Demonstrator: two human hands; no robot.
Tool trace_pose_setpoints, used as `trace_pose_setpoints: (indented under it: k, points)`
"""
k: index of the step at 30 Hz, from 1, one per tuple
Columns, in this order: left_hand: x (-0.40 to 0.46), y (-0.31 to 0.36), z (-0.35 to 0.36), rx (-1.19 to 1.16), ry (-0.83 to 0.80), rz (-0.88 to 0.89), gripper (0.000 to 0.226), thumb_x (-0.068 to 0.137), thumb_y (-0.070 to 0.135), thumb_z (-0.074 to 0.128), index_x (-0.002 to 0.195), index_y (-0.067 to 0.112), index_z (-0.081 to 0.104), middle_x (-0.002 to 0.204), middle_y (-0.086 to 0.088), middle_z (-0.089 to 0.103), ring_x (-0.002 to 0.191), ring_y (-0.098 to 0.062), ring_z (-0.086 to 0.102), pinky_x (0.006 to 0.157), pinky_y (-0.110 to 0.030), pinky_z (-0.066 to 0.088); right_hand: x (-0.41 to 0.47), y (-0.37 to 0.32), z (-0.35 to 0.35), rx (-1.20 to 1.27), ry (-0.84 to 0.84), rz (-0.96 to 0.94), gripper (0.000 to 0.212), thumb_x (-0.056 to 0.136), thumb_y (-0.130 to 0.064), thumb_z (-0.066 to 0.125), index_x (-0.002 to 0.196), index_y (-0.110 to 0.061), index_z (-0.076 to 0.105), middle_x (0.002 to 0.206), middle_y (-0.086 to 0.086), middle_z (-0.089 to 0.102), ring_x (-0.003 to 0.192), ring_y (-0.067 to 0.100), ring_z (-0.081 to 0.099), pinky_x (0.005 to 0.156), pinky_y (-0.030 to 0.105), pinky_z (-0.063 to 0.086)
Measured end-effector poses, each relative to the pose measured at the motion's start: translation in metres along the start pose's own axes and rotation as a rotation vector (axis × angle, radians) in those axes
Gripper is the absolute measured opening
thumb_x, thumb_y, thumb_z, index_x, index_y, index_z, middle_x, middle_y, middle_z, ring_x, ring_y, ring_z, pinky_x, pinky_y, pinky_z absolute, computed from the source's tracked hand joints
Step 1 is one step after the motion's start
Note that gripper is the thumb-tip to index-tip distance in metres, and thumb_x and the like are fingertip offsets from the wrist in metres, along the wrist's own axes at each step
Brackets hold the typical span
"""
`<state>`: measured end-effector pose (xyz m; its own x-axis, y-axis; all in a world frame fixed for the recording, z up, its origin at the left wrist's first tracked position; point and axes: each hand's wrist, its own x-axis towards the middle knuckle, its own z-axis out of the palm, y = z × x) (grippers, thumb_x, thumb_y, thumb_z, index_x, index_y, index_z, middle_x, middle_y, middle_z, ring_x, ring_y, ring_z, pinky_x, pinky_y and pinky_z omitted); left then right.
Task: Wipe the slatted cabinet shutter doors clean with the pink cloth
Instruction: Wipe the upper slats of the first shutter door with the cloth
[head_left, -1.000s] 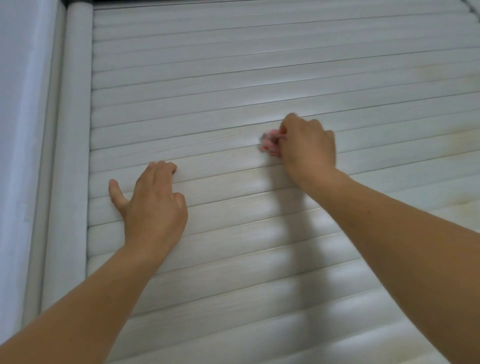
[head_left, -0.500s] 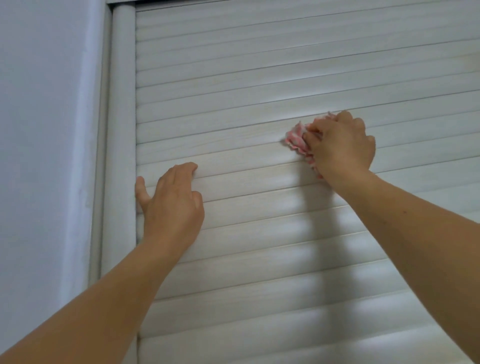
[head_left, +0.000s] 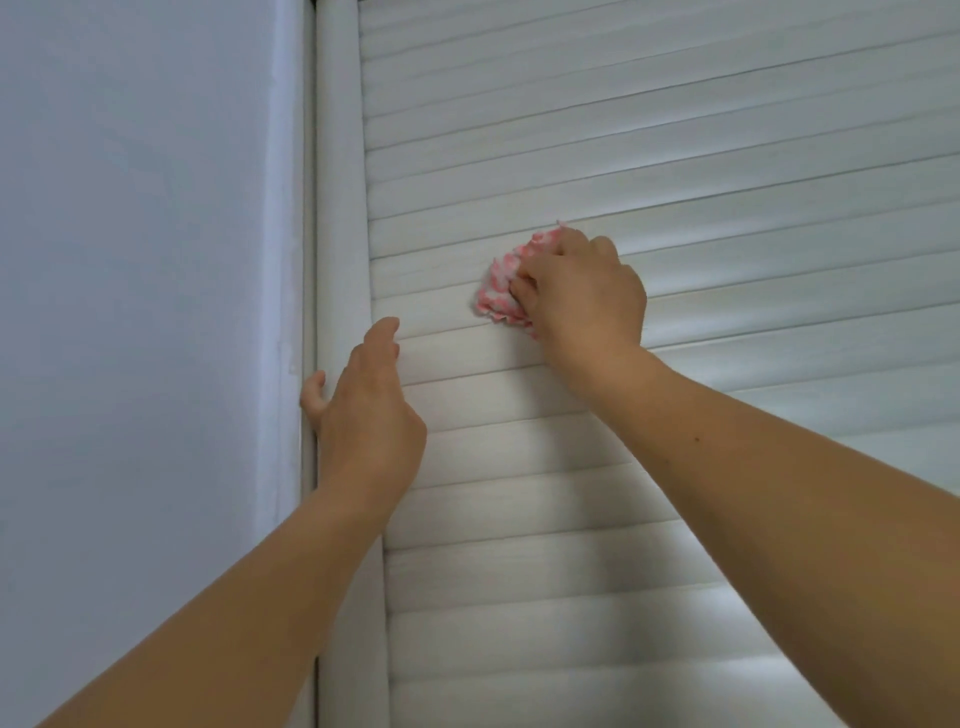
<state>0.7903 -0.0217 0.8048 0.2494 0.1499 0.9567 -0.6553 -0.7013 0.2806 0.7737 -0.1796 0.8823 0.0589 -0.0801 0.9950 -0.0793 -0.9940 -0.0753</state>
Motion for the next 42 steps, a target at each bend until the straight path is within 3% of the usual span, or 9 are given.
trace_pose_setpoints:
  k: [4,6,10,15,23,27,31,35,42]
  points:
    - [-0.005,0.0,-0.002,-0.033,-0.006,0.002,0.078,0.076,-0.018,0.03,0.142,0.024,0.027,0.133,0.002,0.047,0.09,0.009,0.015,0.115,-0.038,0.009,-0.022,-0.031,0.017,-0.022,0.073,-0.132,0.019,0.064,-0.025,0.08,0.08,-0.016,0.075,0.1,0.009,0.067,0.091,0.032,0.062,0.075,0.045,0.05]
    - [-0.004,-0.002,0.001,-0.037,0.003,0.022,0.081,0.073,-0.019,0.032,0.142,0.022,0.027,0.13,-0.001,0.048,0.1,0.003,0.032,0.115,-0.038,0.007,-0.035,-0.038,0.024,-0.003,0.042,-0.216,0.019,0.058,-0.022,0.08,0.075,-0.015,0.073,0.087,0.008,0.067,0.088,0.034,0.063,0.076,0.048,0.05]
    - [-0.004,-0.004,0.01,0.019,0.016,0.014,0.08,0.073,-0.017,0.036,0.143,0.021,0.026,0.129,-0.002,0.049,0.116,-0.012,0.046,0.115,-0.04,0.001,-0.049,-0.024,0.024,-0.008,0.082,-0.377,0.019,0.063,-0.019,0.067,0.082,-0.021,0.071,0.085,0.001,0.066,0.084,0.028,0.062,0.069,0.033,0.045]
    - [-0.01,0.002,0.02,0.209,-0.003,0.051,0.077,0.074,-0.011,0.04,0.142,0.024,0.025,0.133,-0.001,0.042,0.125,-0.017,0.037,0.113,-0.048,-0.005,-0.048,0.025,0.013,-0.069,0.095,-0.358,0.032,0.074,-0.02,0.043,0.089,-0.02,0.071,0.089,0.005,0.067,0.085,0.03,0.063,0.078,0.041,0.05]
    - [-0.016,0.024,0.029,0.331,-0.05,0.233,0.073,0.074,-0.005,0.041,0.136,0.033,0.034,0.142,0.001,0.029,0.132,-0.018,0.021,0.11,-0.048,0.002,-0.045,0.139,-0.028,-0.219,0.048,-0.02,0.037,0.094,-0.017,0.047,0.13,-0.02,0.053,0.132,0.011,0.051,0.117,0.038,0.043,0.098,0.047,0.032]
    - [-0.019,0.045,0.039,0.311,-0.114,0.3,0.075,0.075,-0.005,0.041,0.138,0.035,0.032,0.146,0.002,0.025,0.135,-0.016,0.017,0.111,-0.05,-0.001,-0.047,0.145,-0.034,-0.243,0.035,0.208,0.035,0.096,-0.016,0.04,0.13,-0.019,0.05,0.134,0.012,0.046,0.121,0.038,0.039,0.098,0.048,0.033]
    - [-0.021,0.062,0.05,0.309,-0.151,0.358,0.072,0.079,-0.001,0.041,0.139,0.036,0.029,0.148,0.003,0.021,0.137,-0.016,0.015,0.11,-0.053,-0.002,-0.052,0.104,-0.018,-0.218,0.02,0.021,0.038,0.092,-0.016,0.042,0.129,-0.021,0.051,0.128,0.011,0.051,0.122,0.037,0.041,0.101,0.052,0.03]
    - [-0.021,0.065,0.053,0.37,-0.113,0.395,0.068,0.082,0.003,0.04,0.141,0.033,0.024,0.147,0.004,0.023,0.136,-0.016,0.018,0.109,-0.056,0.0,-0.053,0.1,-0.016,-0.214,0.068,-0.168,0.035,0.08,-0.017,0.046,0.11,-0.018,0.065,0.101,0.01,0.064,0.098,0.036,0.057,0.082,0.048,0.044]
    - [-0.021,0.067,0.047,0.444,-0.124,0.394,0.07,0.083,-0.001,0.035,0.144,0.029,0.017,0.148,0.004,0.026,0.136,-0.015,0.021,0.109,-0.058,-0.003,-0.046,0.18,-0.045,-0.286,0.011,0.058,0.038,0.096,-0.026,0.042,0.133,-0.031,0.045,0.138,0.006,0.043,0.121,0.034,0.04,0.096,0.043,0.032]
